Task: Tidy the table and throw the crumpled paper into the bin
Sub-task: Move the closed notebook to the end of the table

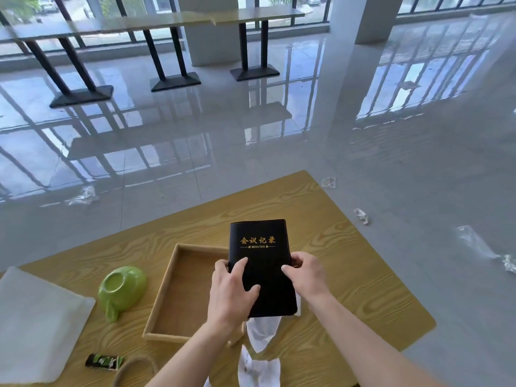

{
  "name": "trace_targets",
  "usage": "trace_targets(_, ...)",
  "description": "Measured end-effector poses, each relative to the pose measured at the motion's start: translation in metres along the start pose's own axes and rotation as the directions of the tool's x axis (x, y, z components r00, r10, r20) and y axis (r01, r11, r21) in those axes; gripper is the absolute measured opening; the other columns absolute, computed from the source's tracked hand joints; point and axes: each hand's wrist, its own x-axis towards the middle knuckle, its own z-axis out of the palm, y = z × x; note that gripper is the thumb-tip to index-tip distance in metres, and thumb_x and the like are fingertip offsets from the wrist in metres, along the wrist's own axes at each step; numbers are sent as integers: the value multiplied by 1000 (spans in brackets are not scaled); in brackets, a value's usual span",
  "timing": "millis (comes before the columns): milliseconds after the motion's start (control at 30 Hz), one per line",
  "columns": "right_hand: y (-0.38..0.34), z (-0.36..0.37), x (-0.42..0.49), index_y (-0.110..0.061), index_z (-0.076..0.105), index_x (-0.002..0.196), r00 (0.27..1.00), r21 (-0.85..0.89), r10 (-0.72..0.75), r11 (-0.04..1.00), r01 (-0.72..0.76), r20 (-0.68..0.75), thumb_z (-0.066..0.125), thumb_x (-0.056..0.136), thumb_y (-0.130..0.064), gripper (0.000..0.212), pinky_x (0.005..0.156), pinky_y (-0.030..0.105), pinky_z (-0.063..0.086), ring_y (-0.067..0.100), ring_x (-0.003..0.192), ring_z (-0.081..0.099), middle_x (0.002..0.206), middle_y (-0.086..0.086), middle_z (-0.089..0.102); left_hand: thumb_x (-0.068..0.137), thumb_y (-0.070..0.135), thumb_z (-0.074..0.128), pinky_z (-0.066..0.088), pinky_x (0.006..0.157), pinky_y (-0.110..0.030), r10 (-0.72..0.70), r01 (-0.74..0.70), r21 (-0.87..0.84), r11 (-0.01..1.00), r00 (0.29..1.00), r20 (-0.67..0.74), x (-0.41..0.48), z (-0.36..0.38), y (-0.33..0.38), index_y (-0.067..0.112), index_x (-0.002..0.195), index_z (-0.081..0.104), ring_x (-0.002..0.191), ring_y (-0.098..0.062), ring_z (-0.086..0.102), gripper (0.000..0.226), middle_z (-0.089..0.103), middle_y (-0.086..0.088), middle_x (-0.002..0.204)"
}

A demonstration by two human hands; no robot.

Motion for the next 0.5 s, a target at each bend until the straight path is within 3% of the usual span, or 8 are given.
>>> trace_targets(300, 16, -57, 71, -24, 71, 88, 1000, -61, 20, 998, -21, -9, 66, 85, -15, 11, 80, 43, 59, 16, 84, 68, 87, -6, 72, 85, 33, 71, 47, 103, -35, -3, 6, -20, 1000, 989, 149, 60, 46, 57, 28, 148, 37, 128, -24, 42, 71, 34, -5, 136)
trace_targets(500, 29, -80, 115, -27, 71, 91, 999, -177, 29, 984, -34, -30, 66, 86, -19, 11, 65, 27, 52, 12, 84, 67, 87, -10, 71, 85, 31, 71, 46, 103, -35, -19, 19, 2, 1000, 972, 234, 97, 76, 79, 27, 148, 37, 125, -26, 43, 72, 33, -5, 134)
